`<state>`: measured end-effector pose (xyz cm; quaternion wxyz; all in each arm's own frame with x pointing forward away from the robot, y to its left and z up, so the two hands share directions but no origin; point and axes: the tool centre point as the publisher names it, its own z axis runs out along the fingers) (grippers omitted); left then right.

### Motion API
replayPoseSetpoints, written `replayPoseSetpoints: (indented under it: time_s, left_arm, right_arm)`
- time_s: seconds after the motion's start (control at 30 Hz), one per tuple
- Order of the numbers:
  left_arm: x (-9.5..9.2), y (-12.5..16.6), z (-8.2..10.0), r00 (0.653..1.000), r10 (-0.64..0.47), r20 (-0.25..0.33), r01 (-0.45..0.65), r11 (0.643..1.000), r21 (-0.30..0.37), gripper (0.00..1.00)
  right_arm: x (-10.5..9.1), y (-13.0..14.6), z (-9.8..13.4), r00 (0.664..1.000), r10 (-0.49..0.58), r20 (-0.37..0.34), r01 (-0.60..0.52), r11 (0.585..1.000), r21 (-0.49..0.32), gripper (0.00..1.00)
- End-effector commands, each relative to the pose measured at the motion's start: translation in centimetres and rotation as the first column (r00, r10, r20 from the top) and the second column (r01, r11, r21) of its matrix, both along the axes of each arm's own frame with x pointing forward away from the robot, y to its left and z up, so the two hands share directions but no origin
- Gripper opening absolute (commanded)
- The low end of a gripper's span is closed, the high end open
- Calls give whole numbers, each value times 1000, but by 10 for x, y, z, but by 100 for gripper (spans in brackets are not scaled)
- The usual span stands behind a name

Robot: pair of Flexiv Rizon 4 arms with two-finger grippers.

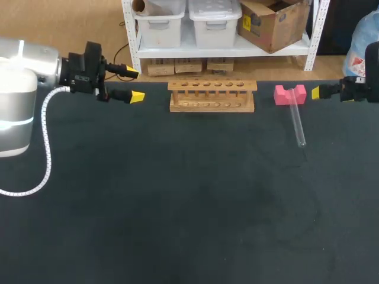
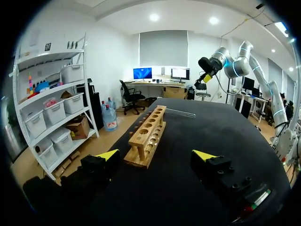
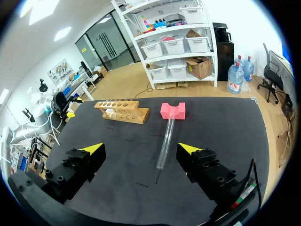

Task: Grasp the test tube, adjust it, and insert it.

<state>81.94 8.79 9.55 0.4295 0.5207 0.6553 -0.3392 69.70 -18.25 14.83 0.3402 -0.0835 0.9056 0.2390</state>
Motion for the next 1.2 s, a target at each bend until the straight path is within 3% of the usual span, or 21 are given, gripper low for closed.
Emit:
replayPoseSetpoints:
  time_s: [0.03,0.27,0.4,0.53,0.67,0.83,0.97,1.2]
  left_arm:
    - [-2,0,0,1000,6,4,-6,1000,-1,100]
    - [-2,0,0,1000,6,4,-6,1000,-1,100]
    - [-2,0,0,1000,6,4,-6,1000,-1,100]
    - [-2,0,0,1000,6,4,-6,1000,-1,100]
    - [-2,0,0,1000,6,4,-6,1000,-1,100]
    - [-2,0,0,1000,6,4,-6,1000,-1,100]
    - [-2,0,0,1000,6,4,-6,1000,-1,100]
    - [-2,0,0,1000,6,4,-6,1000,-1,100]
  right_arm:
    - [0,0,0,1000,0,0,0,1000,-1,100]
    - [0,0,0,1000,0,0,0,1000,-1,100]
    - [6,17,-4,998,-35,45,46,964,-261,100]
    - [13,24,-7,992,-97,77,118,930,-349,100]
    - [20,28,-9,973,-188,136,230,847,-479,100]
    - [28,31,-14,934,-304,187,357,783,-509,100]
    - [35,35,-19,897,-365,249,441,703,-558,100]
    - [47,38,-28,854,-426,299,518,641,-567,100]
